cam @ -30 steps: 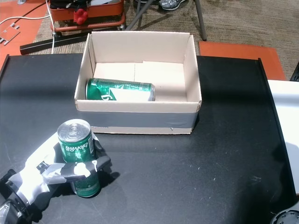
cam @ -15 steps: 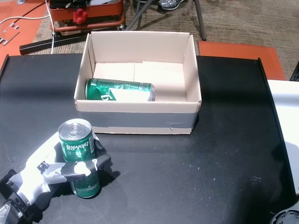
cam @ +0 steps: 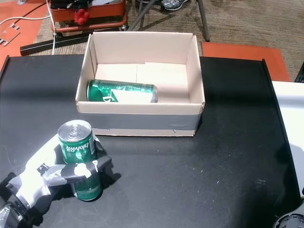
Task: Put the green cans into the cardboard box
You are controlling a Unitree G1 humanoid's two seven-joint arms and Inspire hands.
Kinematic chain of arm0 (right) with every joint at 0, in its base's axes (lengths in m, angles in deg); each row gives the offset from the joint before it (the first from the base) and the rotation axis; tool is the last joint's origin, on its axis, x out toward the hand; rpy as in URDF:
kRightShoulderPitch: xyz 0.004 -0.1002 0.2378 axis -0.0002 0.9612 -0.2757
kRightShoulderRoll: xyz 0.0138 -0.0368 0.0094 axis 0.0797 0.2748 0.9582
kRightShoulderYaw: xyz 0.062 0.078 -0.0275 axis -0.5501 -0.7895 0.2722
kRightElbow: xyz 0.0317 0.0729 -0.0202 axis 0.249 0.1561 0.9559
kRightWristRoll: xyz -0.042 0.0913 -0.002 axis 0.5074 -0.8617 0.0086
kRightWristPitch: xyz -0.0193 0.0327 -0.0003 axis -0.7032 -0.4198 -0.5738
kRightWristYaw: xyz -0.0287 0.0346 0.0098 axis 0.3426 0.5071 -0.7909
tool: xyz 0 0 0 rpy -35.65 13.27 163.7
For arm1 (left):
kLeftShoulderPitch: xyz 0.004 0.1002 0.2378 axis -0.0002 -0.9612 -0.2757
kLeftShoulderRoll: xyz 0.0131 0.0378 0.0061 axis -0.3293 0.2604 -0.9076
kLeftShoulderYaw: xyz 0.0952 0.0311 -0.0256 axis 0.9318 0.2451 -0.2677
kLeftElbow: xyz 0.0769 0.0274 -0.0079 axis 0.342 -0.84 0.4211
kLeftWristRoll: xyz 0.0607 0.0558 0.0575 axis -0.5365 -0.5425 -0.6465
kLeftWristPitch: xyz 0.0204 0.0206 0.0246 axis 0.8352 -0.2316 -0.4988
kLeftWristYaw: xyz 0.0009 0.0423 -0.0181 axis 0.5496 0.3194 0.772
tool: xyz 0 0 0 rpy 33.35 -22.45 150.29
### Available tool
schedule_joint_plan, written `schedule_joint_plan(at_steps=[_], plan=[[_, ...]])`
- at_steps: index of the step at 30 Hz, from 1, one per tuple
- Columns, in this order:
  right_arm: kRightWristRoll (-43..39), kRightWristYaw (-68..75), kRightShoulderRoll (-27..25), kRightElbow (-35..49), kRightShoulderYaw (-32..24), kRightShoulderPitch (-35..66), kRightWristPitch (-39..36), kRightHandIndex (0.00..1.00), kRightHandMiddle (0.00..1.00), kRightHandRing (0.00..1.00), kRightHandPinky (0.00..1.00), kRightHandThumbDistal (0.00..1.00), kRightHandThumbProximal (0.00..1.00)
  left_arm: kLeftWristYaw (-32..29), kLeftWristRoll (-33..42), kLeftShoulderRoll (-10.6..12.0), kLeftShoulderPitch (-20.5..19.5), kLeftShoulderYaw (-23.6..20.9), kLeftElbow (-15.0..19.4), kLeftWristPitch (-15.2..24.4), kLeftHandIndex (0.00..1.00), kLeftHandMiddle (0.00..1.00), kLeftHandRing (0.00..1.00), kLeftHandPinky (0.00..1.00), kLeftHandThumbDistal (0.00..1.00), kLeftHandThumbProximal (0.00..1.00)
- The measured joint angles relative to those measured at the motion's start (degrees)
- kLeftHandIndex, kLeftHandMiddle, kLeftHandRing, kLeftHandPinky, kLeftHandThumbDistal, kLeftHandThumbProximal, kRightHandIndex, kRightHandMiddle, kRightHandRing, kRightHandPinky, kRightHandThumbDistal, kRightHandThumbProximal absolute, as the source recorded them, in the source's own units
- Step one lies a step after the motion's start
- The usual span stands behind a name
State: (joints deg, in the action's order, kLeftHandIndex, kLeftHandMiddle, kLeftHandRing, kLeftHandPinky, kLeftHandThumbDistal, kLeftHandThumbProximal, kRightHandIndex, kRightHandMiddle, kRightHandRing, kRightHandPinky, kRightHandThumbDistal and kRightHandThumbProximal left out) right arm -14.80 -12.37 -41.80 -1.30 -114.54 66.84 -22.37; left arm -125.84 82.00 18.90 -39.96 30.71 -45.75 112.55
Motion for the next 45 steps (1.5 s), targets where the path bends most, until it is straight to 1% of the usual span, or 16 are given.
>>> schedule_joint_plan(at_steps=[3, 4, 9, 11, 14, 18, 23, 28, 32, 35, 37, 39, 40, 42, 43, 45], plan=[[0.02, -0.25, 0.0, -0.59, -0.01, -0.47, -0.39, 0.28, 0.32, 0.41, 0.48, 0.19, 0.3, -1.66, 0.44, -0.4, 1.69, -0.11, 0.76, 0.7, 0.28, 0.14, 0.21, 0.25, 0.32, 0.0], [0.01, -0.42, 0.0, -0.74, -0.01, -0.7, -0.4, 0.27, 0.31, 0.41, 0.47, 0.18, 0.29, -1.91, 0.43, -0.73, 2.11, 0.19, 1.05, 2.16, 0.3, 0.15, 0.22, 0.26, 0.32, 0.0], [-0.05, -1.01, 0.0, -1.77, -0.15, -1.43, -0.78, 0.28, 0.32, 0.41, 0.48, 0.18, 0.29, 1.28, -4.21, -3.22, 2.94, 4.49, 2.65, 16.88, 0.17, 0.14, 0.24, 0.29, 0.36, 0.0], [-0.08, -1.23, 0.02, -2.28, -0.22, -1.6, -1.02, 0.28, 0.32, 0.41, 0.48, 0.19, 0.29, 2.09, -4.86, -3.67, 3.55, 5.7, 2.7, 19.93, 0.12, 0.14, 0.24, 0.28, 0.36, 0.0], [-0.25, -1.79, 0.13, -2.75, -0.22, -1.81, -1.03, 0.29, 0.33, 0.42, 0.49, 0.19, 0.29, 2.55, -4.94, -4.19, 4.3, 6.8, 2.7, 21.86, 0.07, 0.12, 0.23, 0.28, 0.36, 0.0], [-0.44, -2.39, 0.12, -3.63, -0.31, -2.28, -1.2, 0.28, 0.32, 0.42, 0.48, 0.22, 0.3, 2.71, -4.94, -4.66, 4.69, 7.57, 2.69, 22.82, 0.01, 0.1, 0.22, 0.27, 0.35, 0.0], [-0.15, -2.27, 0.16, -5.58, -0.36, -3.22, -2.62, 0.28, 0.32, 0.4, 0.47, 0.24, 0.31, 2.6, -4.93, -5.16, 6.12, 7.77, 2.68, 22.89, 0.0, 0.09, 0.22, 0.28, 0.37, 0.0], [0.01, -2.08, 0.31, -7.28, -0.37, -4.34, -3.92, 0.28, 0.32, 0.41, 0.47, 0.25, 0.31, 2.09, -4.92, -6.48, 10.14, 8.54, 2.72, 24.78, 0.0, 0.05, 0.22, 0.33, 0.33, 0.0], [-0.39, -3.29, 0.4, -8.32, -0.48, -5.4, -3.92, 0.3, 0.34, 0.41, 0.48, 0.21, 0.31, 2.19, -5.73, -8.16, 14.86, 9.72, 2.72, 25.04, 0.0, 0.0, 0.17, 0.31, 0.34, 0.0], [-0.46, -4.14, 0.47, -9.17, -0.52, -6.08, -4.42, 0.3, 0.34, 0.42, 0.48, 0.18, 0.32, 5.6, -10.0, -10.38, 19.17, 11.7, 2.64, 23.98, 0.0, 0.0, 0.13, 0.3, 0.37, 0.0], [-0.45, -4.36, 0.59, -9.61, -0.57, -6.2, -5.23, 0.3, 0.34, 0.41, 0.48, 0.18, 0.33, 8.77, -12.1, -11.28, 21.72, 12.69, 2.4, 22.98, 0.0, 0.03, 0.15, 0.27, 0.43, 0.0], [-0.41, -4.4, 0.8, -10.03, -0.59, -6.37, -6.26, 0.3, 0.33, 0.41, 0.48, 0.21, 0.34, 12.49, -14.05, -11.7, 23.54, 13.57, 2.03, 22.21, 0.06, 0.07, 0.16, 0.24, 0.47, 0.0], [-0.29, -4.39, 0.92, -10.26, -0.58, -6.46, -6.81, 0.29, 0.33, 0.4, 0.48, 0.22, 0.35, 14.23, -15.24, -11.89, 24.38, 14.16, 1.87, 21.65, 0.07, 0.09, 0.16, 0.24, 0.48, 0.0], [0.05, -4.35, 1.24, -10.49, -0.53, -6.55, -7.72, 0.29, 0.33, 0.4, 0.48, 0.24, 0.35, 17.21, -17.16, -12.09, 26.03, 15.09, 1.21, 20.81, 0.17, 0.16, 0.18, 0.22, 0.48, 0.0], [0.05, -4.34, 1.42, -10.54, -0.49, -6.61, -7.94, 0.29, 0.32, 0.4, 0.48, 0.24, 0.34, 18.52, -18.15, -12.13, 26.95, 15.59, 0.79, 20.41, 0.19, 0.15, 0.18, 0.23, 0.48, 0.0], [0.06, -4.34, 1.66, -10.78, -0.38, -6.75, -8.06, 0.28, 0.32, 0.39, 0.48, 0.27, 0.33, 20.73, -19.99, -12.2, 28.34, 16.83, 0.32, 19.69, 0.12, 0.11, 0.16, 0.22, 0.46, 0.0]])
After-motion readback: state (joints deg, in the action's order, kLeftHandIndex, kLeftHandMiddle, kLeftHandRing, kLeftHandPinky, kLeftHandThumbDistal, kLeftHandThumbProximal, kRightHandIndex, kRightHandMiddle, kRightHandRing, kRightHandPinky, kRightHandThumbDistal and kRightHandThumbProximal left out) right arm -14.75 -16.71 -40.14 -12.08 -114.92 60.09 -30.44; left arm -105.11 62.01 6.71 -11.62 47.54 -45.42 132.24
